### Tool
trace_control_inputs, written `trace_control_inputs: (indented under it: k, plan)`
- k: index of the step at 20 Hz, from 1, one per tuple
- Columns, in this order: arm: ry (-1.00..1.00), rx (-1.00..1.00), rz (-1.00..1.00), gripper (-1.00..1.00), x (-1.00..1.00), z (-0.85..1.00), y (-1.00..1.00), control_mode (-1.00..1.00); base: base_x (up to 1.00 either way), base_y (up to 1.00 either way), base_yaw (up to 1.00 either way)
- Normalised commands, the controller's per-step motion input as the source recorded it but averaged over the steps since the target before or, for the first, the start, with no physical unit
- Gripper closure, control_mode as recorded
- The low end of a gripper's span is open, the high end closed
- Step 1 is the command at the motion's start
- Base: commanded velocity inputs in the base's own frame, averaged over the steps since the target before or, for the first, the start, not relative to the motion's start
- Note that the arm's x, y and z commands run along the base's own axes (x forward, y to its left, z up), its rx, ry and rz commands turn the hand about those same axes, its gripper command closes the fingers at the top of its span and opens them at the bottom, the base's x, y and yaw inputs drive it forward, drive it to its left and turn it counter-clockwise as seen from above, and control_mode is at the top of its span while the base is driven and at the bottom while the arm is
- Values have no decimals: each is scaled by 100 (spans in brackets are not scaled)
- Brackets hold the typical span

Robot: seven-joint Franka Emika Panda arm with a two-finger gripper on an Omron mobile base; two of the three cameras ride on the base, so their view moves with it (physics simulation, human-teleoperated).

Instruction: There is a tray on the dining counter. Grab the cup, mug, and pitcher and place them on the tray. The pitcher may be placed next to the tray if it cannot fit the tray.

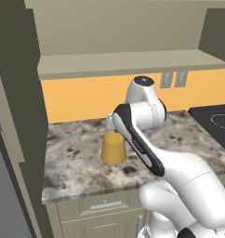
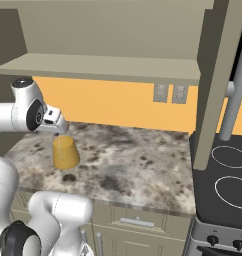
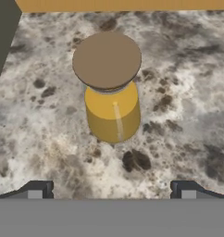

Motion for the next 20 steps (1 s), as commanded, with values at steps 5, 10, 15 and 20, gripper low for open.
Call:
trace_control_inputs:
  k: [5, 10, 15, 20]
  plan:
    - [0, 0, 0, -100, 20, -22, 1, -100, 0, 0, 0]
    - [2, 0, 2, -100, 20, -21, 0, -100, 0, 0, 0]
    - [0, 0, 2, -100, 21, -22, 0, -100, 0, 0, 0]
    - [1, 0, 0, -100, 20, -18, 0, -100, 0, 0, 0]
